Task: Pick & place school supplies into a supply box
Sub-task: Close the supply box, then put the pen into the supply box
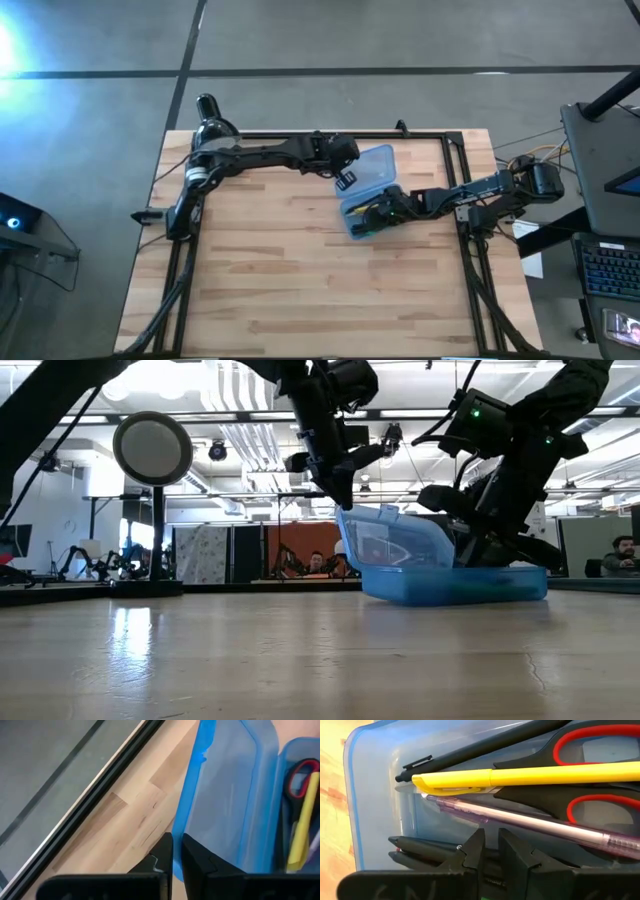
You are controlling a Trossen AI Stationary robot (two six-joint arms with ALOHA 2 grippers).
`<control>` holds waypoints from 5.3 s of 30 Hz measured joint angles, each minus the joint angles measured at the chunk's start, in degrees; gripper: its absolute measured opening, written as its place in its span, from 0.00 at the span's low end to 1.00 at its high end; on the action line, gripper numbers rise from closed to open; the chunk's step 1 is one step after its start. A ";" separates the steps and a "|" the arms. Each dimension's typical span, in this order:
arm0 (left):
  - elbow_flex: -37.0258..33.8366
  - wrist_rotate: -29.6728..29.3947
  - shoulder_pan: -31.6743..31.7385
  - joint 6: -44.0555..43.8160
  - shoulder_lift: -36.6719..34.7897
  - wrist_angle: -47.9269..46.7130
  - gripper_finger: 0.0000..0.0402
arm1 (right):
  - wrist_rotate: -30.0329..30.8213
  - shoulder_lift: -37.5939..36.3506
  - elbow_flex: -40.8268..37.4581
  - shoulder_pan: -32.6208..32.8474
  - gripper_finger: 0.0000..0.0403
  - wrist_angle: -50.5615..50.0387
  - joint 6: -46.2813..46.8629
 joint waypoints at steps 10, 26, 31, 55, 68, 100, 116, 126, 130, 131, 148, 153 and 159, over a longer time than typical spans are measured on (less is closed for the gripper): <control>0.36 0.87 -0.73 -3.30 -1.91 2.37 0.01 | 0.46 0.00 0.00 -0.02 0.12 0.09 0.02; 0.91 12.10 -3.60 -11.74 -1.86 4.40 0.06 | 1.69 0.11 0.07 -0.15 0.12 1.11 -0.40; -2.10 12.65 -3.89 -11.66 -1.88 8.06 0.07 | 1.80 0.09 0.09 -0.15 0.12 1.04 -0.66; -5.68 15.84 -3.86 -14.13 -1.16 11.47 0.07 | 0.51 -5.40 -0.04 0.17 0.12 -5.33 -1.82; -7.19 18.48 5.12 -16.75 -1.27 13.78 0.07 | 5.00 -9.65 -0.07 1.04 0.12 -5.40 -3.46; -17.65 39.20 13.88 -25.54 4.26 31.08 0.07 | 0.19 -27.11 -3.93 -31.51 0.54 -29.76 -10.37; -17.64 32.23 9.84 -18.26 2.41 23.70 0.07 | -0.54 -31.45 1.96 -26.35 0.55 -31.36 -21.62; -17.64 31.91 9.19 -13.75 -1.28 22.53 0.07 | -1.64 -37.08 0.42 9.37 0.50 -32.06 -26.65; -17.64 31.91 8.75 -12.79 -1.62 20.73 0.07 | 3.65 -31.20 0.65 20.47 0.48 -28.37 -25.39; -17.64 31.82 8.65 -12.39 -1.62 20.14 0.07 | 3.69 -29.24 0.73 22.63 0.47 -27.35 -25.63; -17.64 25.78 3.48 -7.15 -3.14 13.96 0.07 | 11.20 -1.96 5.63 27.48 0.46 -19.87 -22.50; -17.70 24.69 1.77 -6.00 -5.12 13.17 0.07 | 11.23 1.11 6.49 23.88 0.46 -19.21 -21.62; -17.73 22.23 0.04 -5.98 -7.54 12.47 0.07 | 7.96 4.20 6.44 19.98 0.46 -17.73 -22.98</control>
